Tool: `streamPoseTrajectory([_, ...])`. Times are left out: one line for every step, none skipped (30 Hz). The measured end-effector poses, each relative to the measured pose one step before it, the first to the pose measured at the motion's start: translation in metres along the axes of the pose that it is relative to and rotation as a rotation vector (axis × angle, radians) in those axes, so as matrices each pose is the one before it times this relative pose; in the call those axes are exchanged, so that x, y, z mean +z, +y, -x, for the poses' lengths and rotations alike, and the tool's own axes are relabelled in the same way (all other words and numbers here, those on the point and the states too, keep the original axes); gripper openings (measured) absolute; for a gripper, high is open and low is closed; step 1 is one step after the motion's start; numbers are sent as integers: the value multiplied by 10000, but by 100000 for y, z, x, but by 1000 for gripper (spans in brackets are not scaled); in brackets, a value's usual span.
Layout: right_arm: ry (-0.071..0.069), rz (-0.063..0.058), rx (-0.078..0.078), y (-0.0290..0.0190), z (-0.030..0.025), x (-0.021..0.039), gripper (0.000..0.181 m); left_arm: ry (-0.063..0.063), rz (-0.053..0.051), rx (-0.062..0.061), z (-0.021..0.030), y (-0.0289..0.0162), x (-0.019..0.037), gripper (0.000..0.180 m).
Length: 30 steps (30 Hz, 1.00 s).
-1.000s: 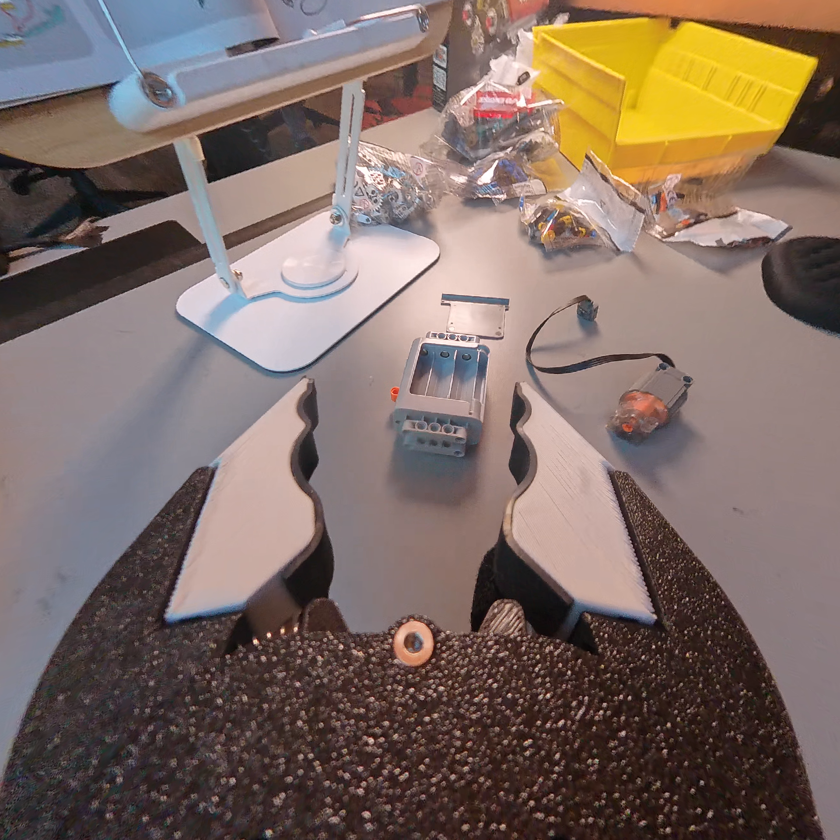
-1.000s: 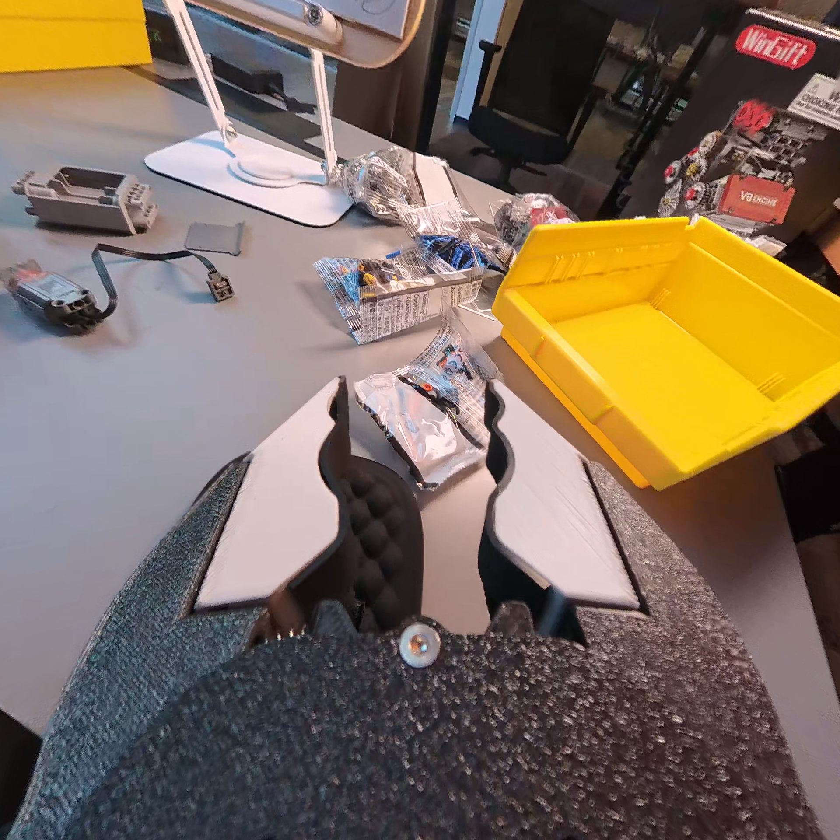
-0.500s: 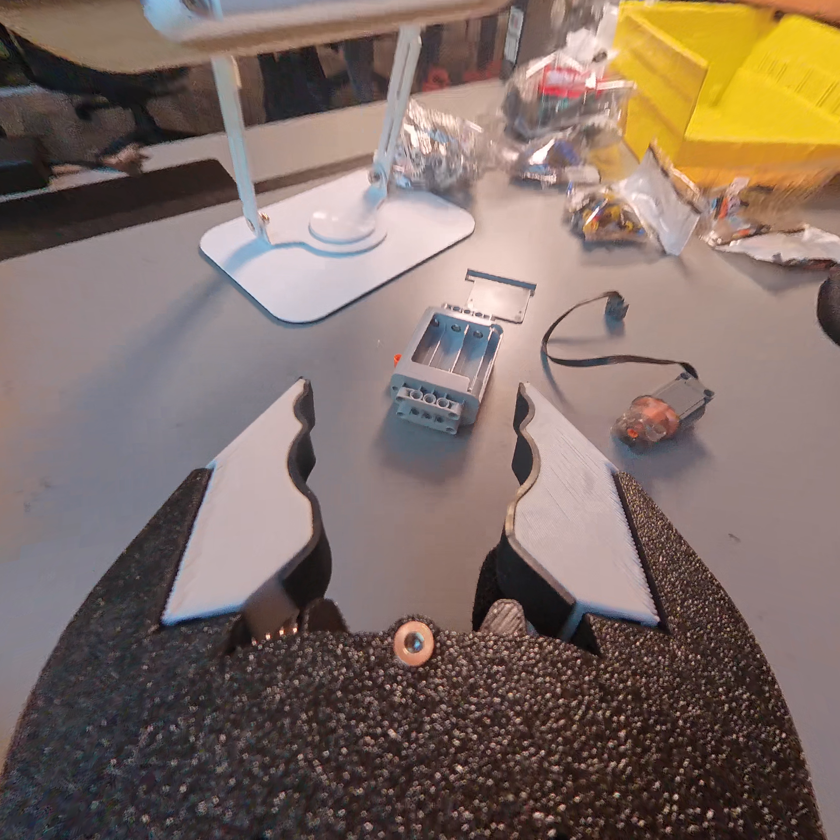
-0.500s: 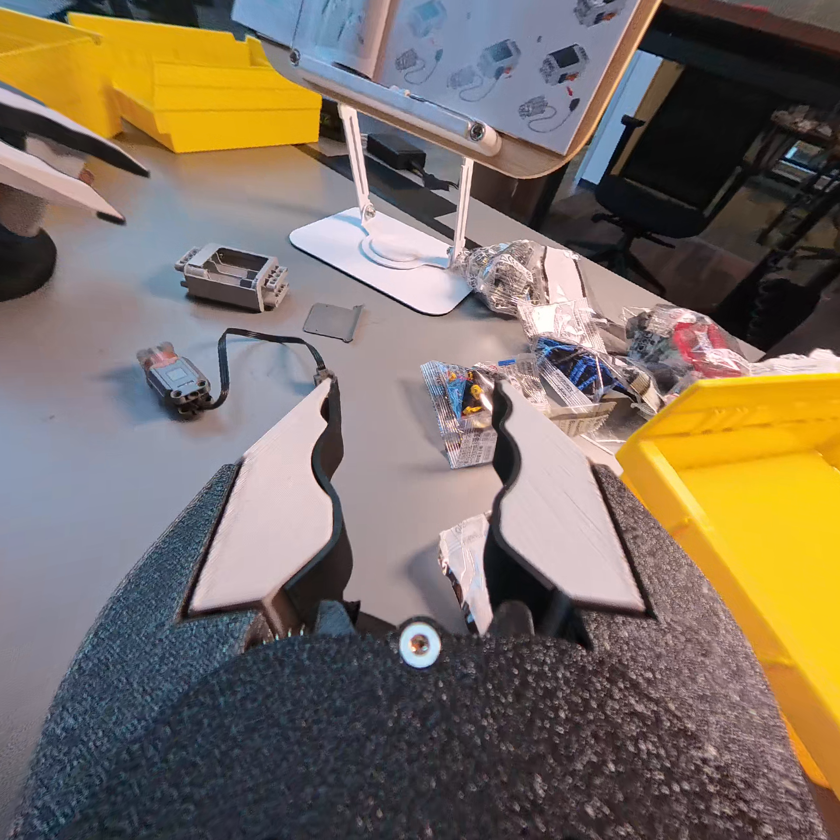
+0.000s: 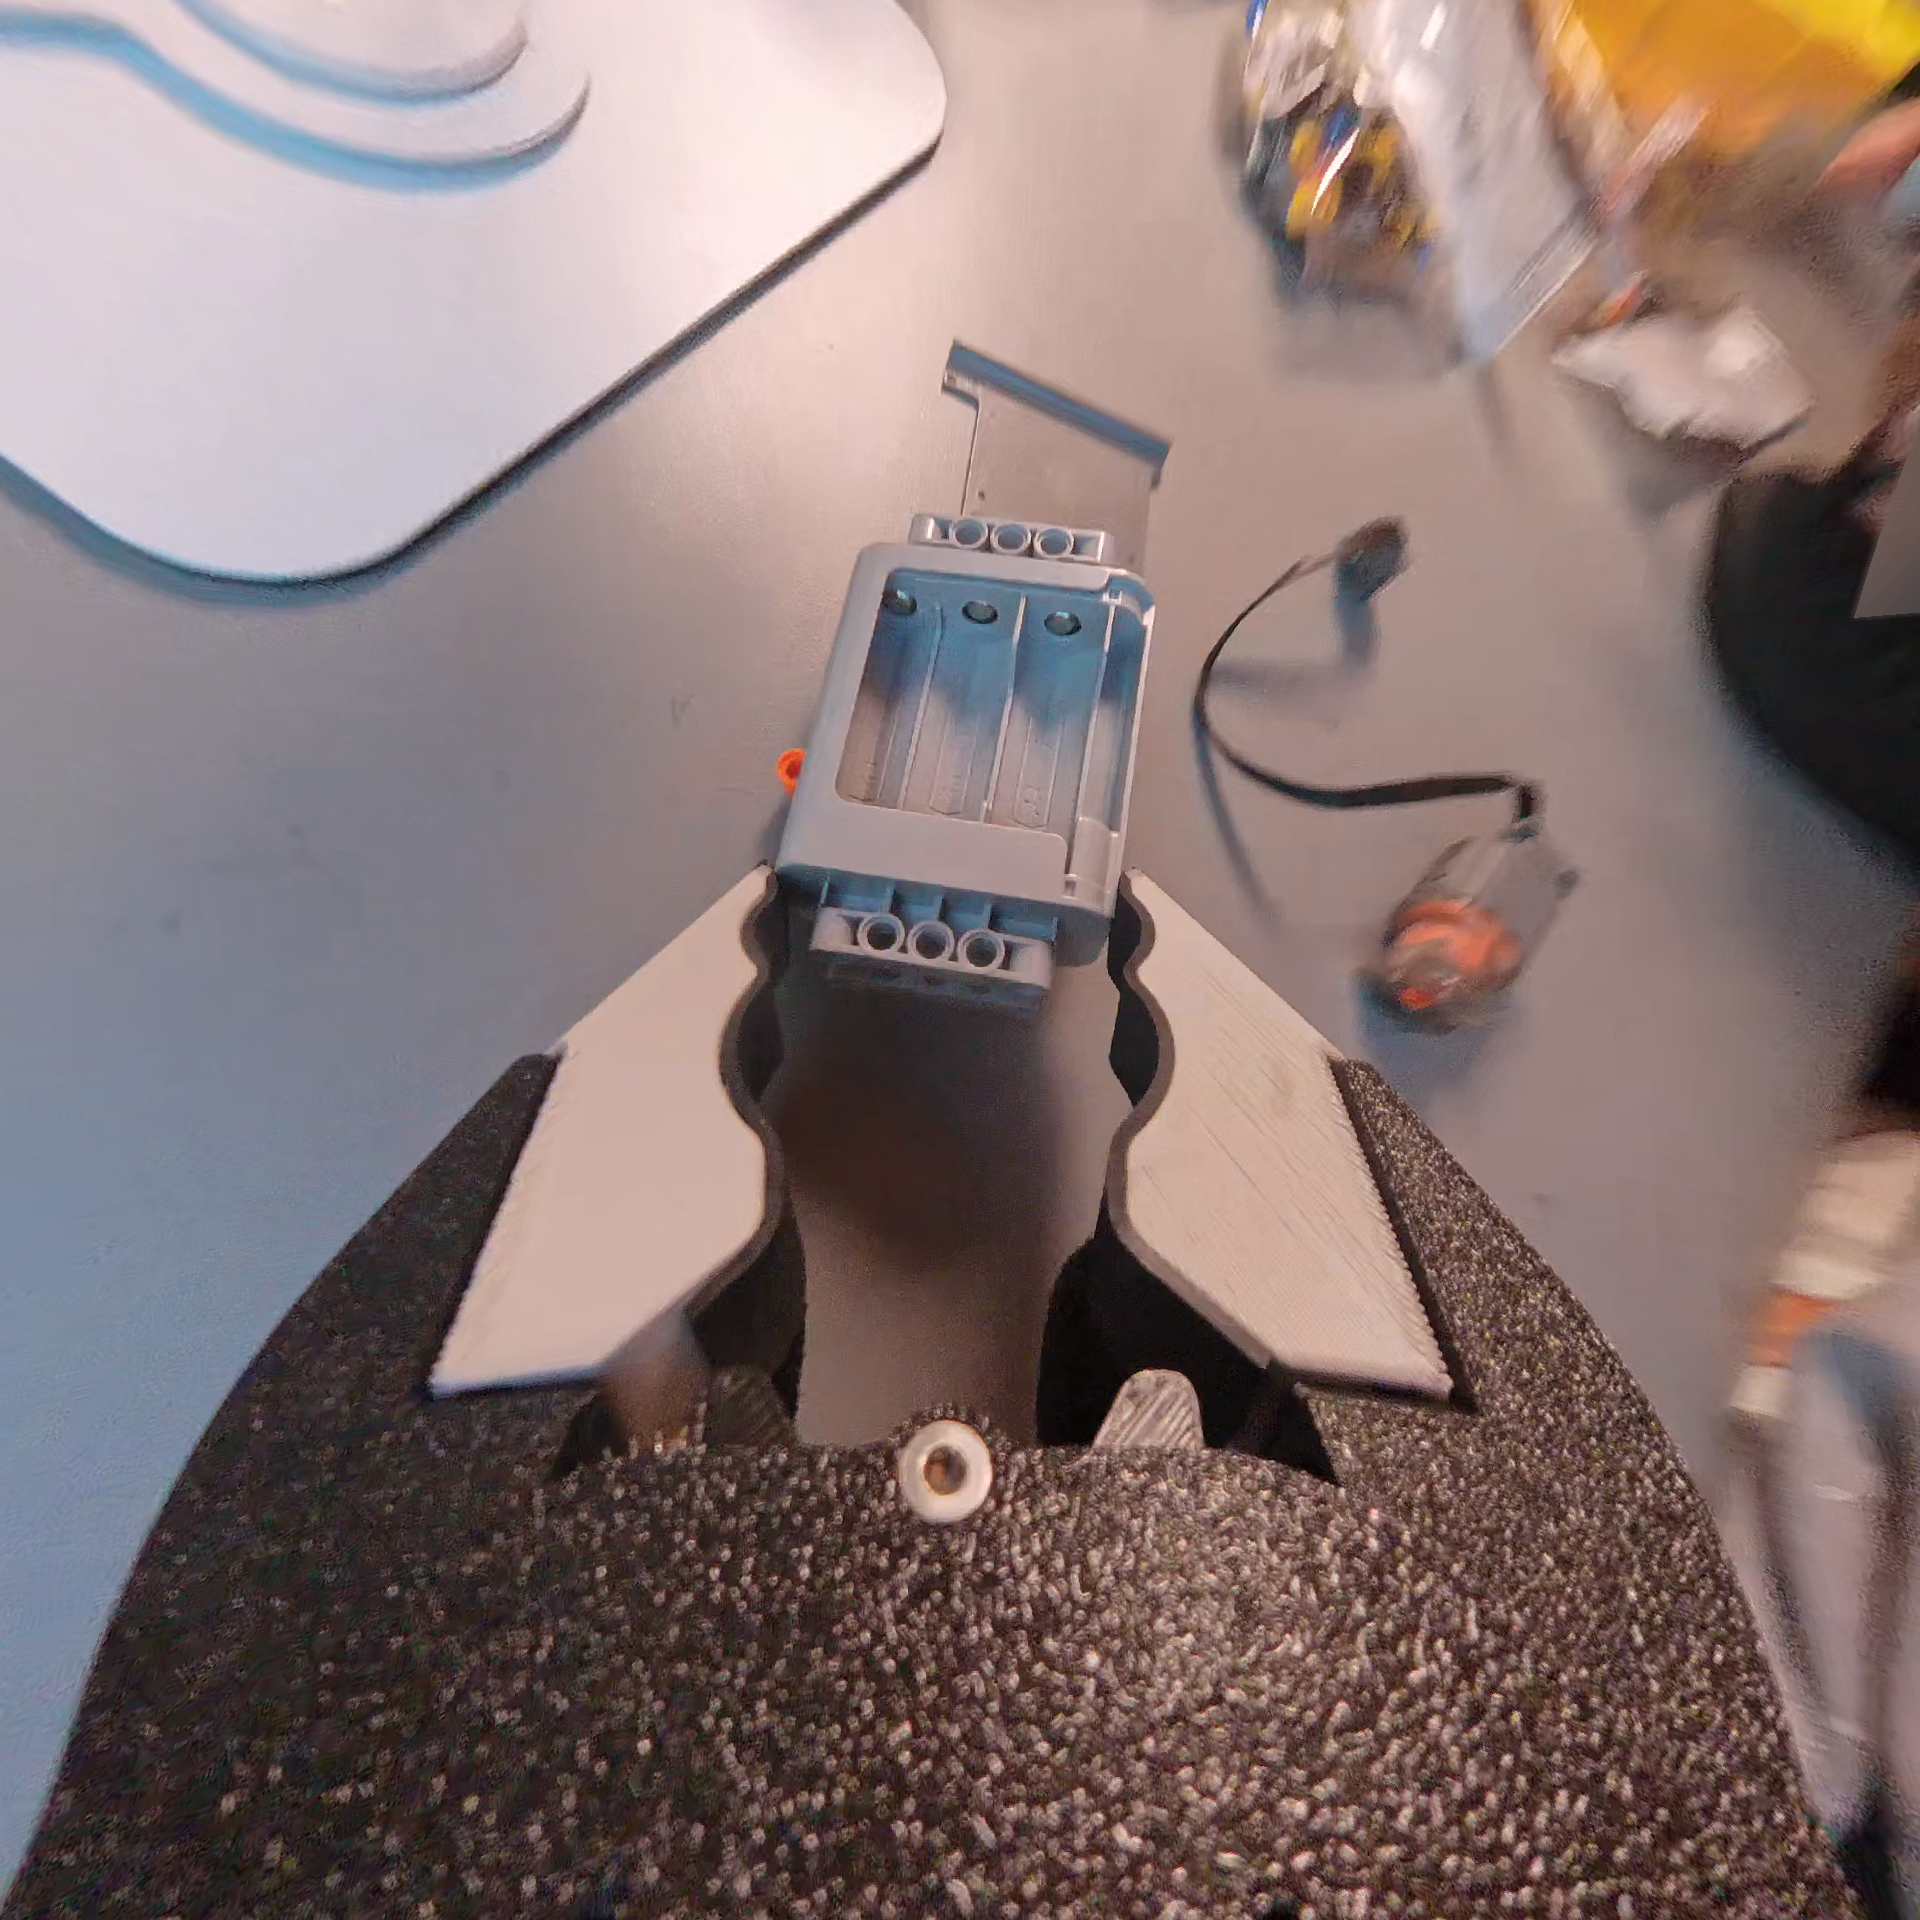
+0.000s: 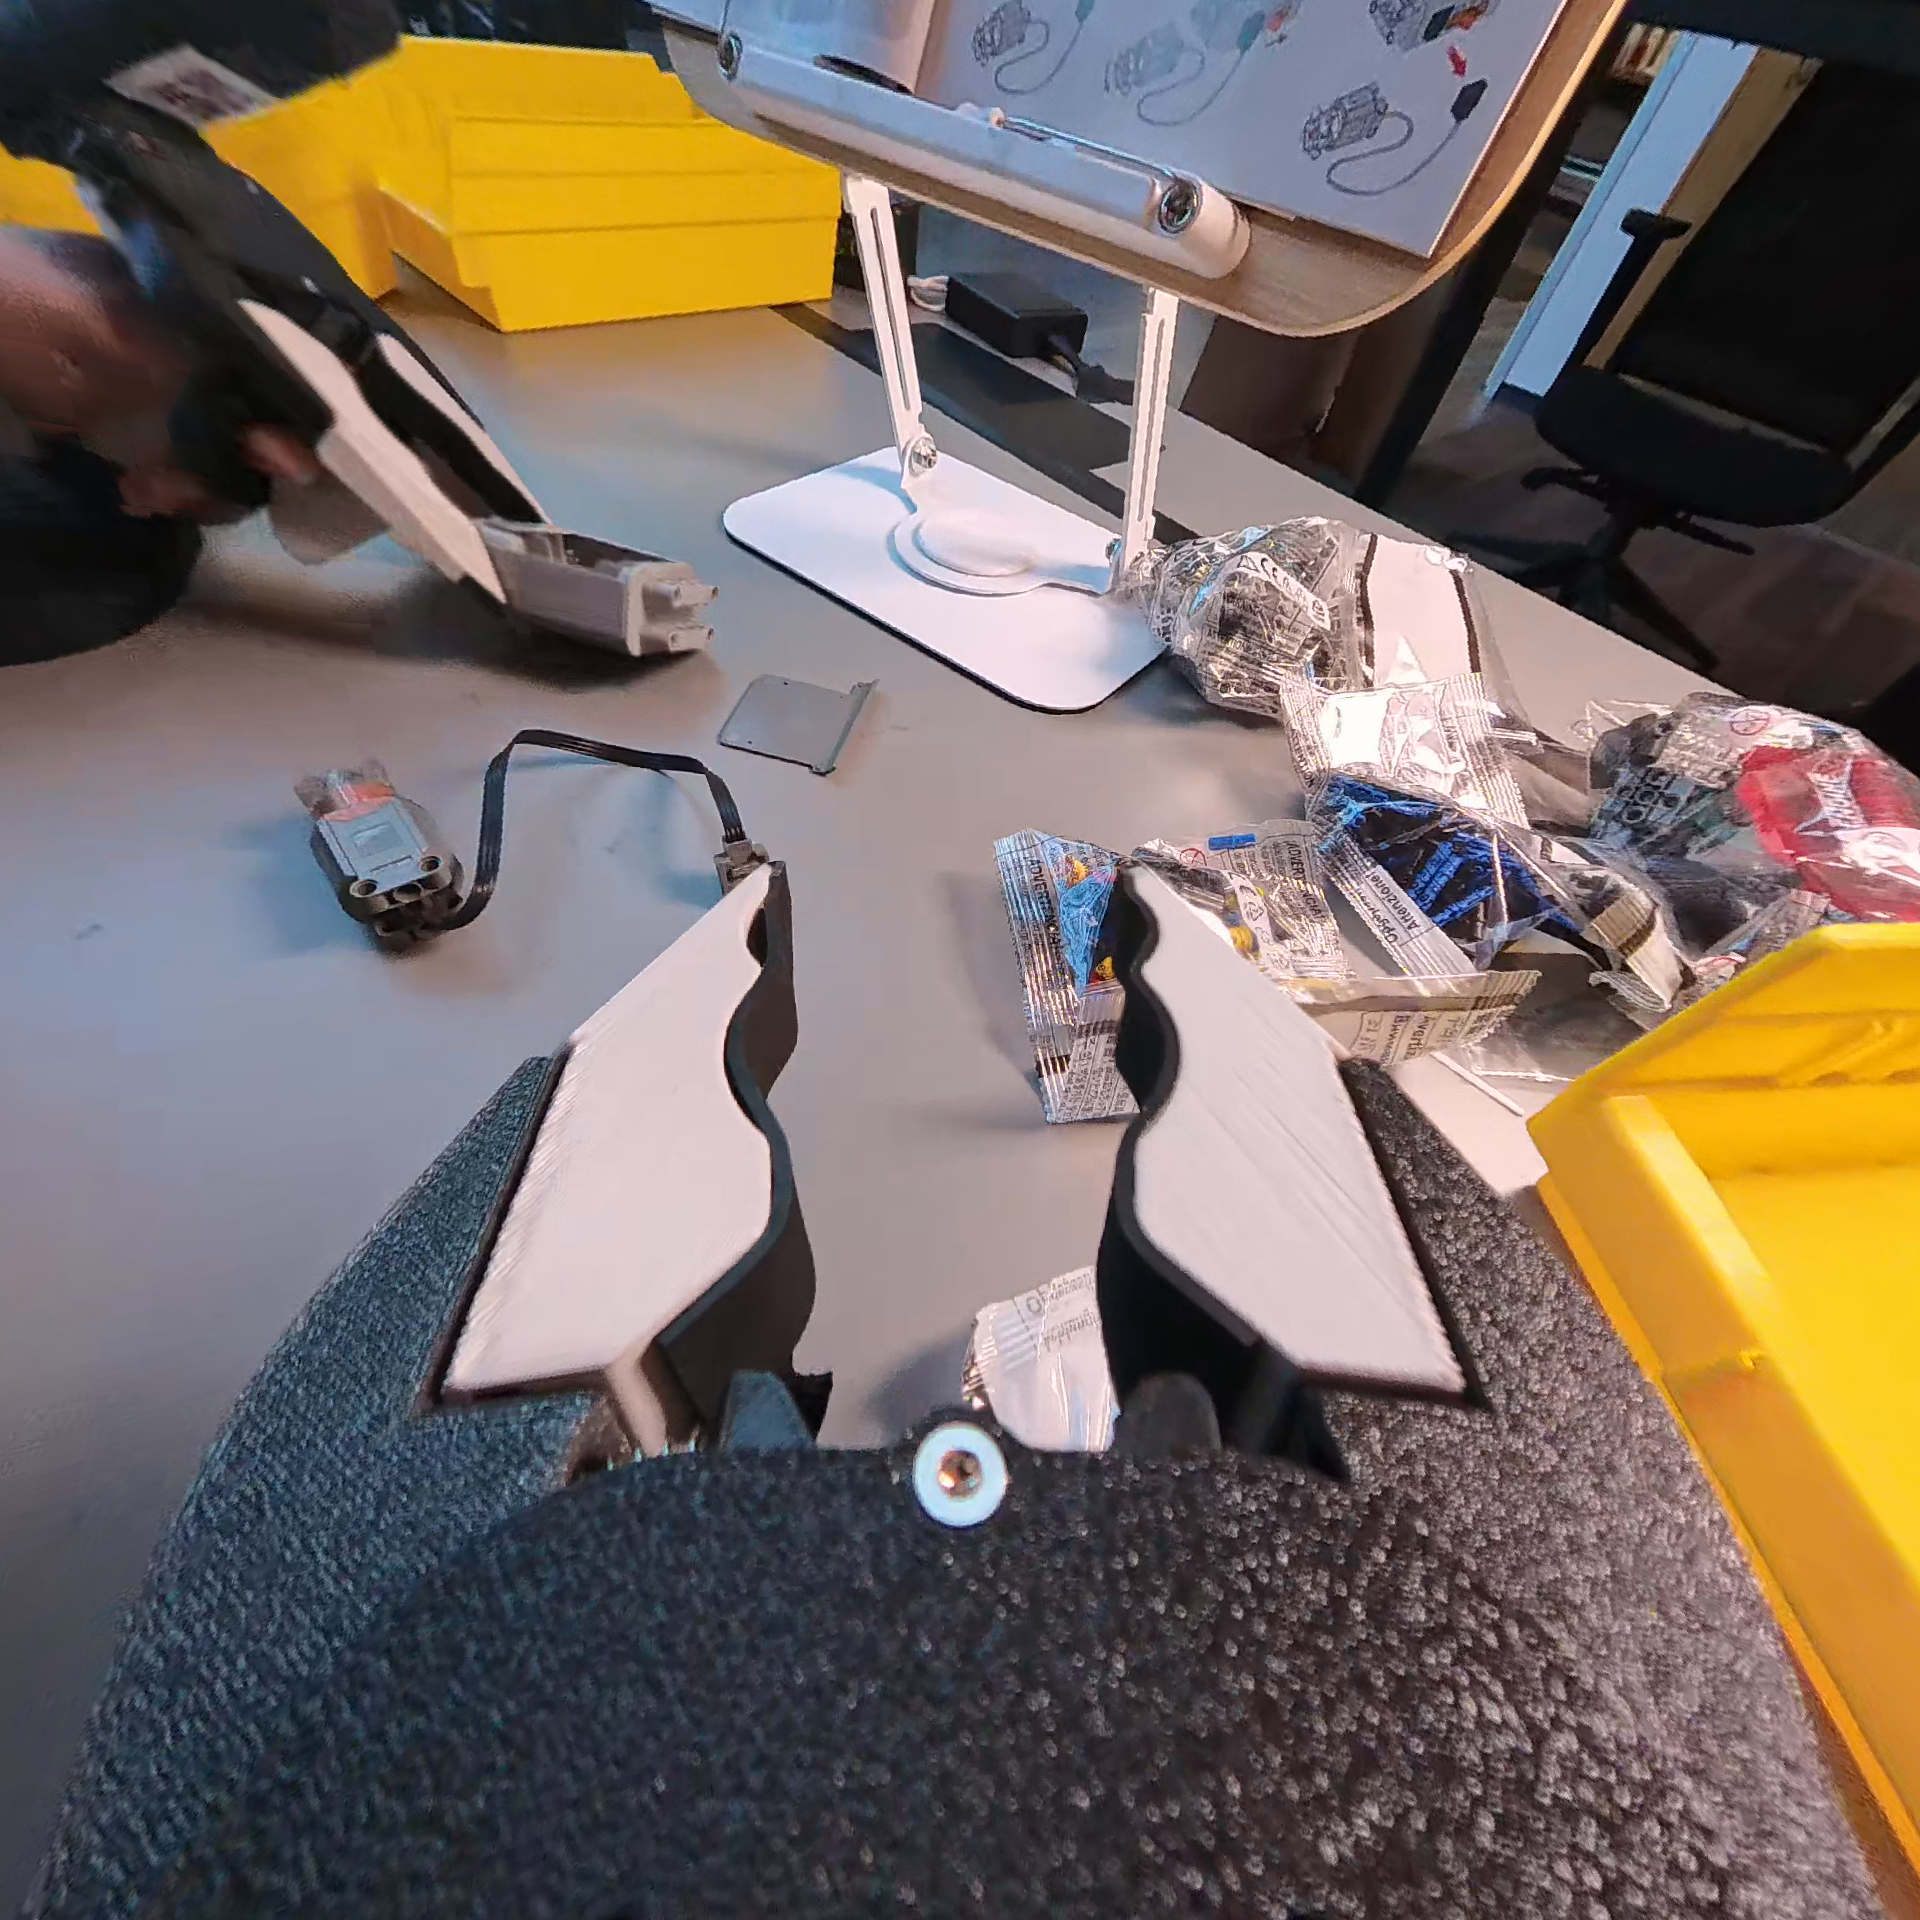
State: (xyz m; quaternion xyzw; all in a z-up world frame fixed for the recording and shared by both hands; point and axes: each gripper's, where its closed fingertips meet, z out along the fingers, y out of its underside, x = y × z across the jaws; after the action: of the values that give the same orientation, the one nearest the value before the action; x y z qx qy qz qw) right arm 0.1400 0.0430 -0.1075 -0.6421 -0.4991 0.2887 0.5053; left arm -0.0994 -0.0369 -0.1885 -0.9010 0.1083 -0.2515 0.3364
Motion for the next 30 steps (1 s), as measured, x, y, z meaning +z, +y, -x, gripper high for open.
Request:
streamPoseTrajectory([-12,-86,-2,-106,95,-262,60,974,-199,-1228,10,-360,-325,59])
streamPoseTrajectory([25,-61,-19,-100,54,-275,59,791,-249,-865,-74,-562,-542,58])
streamPoseTrajectory([54,-16,-15,-46,23,-289,59,467,-186,-545,61,-461,-446,58])
streamPoseTrajectory([54,3,-8,-4,14,-281,59,120,-11,-224,253,-143,-277,58])
streamPoseTrajectory([61,0,-10,4,16,-292,59,-108,47,38,321,10,-135,58])
streamPoseTrajectory([85,3,-6,24,-18,-277,59,-124,38,180,106,35,-69,58])
streamPoseTrajectory([83,20,5,57,-24,-246,59,-156,23,313,-28,72,-11,58])
streamPoseTrajectory([74,39,18,81,-16,-210,59,-246,60,582,-90,184,46,58])
streamPoseTrajectory([68,43,24,102,5,-166,59,-395,117,863,-71,296,82,58])
streamPoseTrajectory([57,49,21,78,48,-150,59,-557,196,1085,-19,416,91,58])
streamPoseTrajectory([49,52,-3,69,84,-131,59,-703,276,1202,109,506,126,59])
streamPoseTrajectory([38,47,-25,39,116,-106,59,-841,392,1181,306,669,179,59])
streamPoseTrajectory([16,40,-28,3,132,-83,59,-840,445,1019,378,740,251,59])
streamPoseTrajectory([0,35,-26,-20,133,-53,59,-558,140,663,115,249,127,60])
streamPoseTrajectory([-11,31,-32,-47,118,-12,59,-161,-61,184,-80,-115,-60,60])
streamPoseTrajectory([-18,17,-42,-98,120,-4,59,-32,-3,-85,6,38,-7,60])
streamPoseTrajectory([-25,-4,-57,-131,139,11,59,50,-20,-205,48,79,14,60])
streamPoseTrajectory([-16,-19,-71,-168,137,-6,59,-15,-50,-194,180,52,-22,59])
streamPoseTrajectory([-6,-27,-83,-174,126,-25,59,-297,-82,-128,522,-62,-117,60])
streamPoseTrajectory([1,-28,-84,-162,80,-49,59,-287,-235,-80,446,-340,-269,62])
streamPoseTrajectory([1,-27,-84,-130,49,-93,59,-148,-377,-103,259,-580,-440,65])
streamPoseTrajectory([14,-36,-74,-95,-29,-119,59,-123,-501,-149,220,-775,-559,66])
streamPoseTrajectory([13,-49,-55,-89,-83,-140,59,-192,-629,-160,253,-977,-676,66])
streamPoseTrajectory([-8,-55,-26,-75,-106,-153,59,-220,-706,-123,223,-1124,-788,65])
streamPoseTrajectory([-19,-61,5,-76,-130,-166,59,-209,-702,-151,139,-1183,-830,63])
streamPoseTrajectory([-34,-72,29,-83,-154,-176,59,-166,-714,-247,-1,-1239,-824,62])
streamPoseTrajectory([-59,-70,54,-91,-154,-148,59,-113,-765,-354,-155,-1302,-793,62])
streamPoseTrajectory([-80,-81,69,-124,-131,-153,59,-129,-799,-381,-227,-1301,-757,62])
streamPoseTrajectory([-97,-79,75,-164,-87,-143,59,-116,-720,-391,-327,-1121,-694,62])
streamPoseTrajectory([-110,-71,51,-236,-39,-164,59,-44,-582,-386,-494,-819,-563,62])
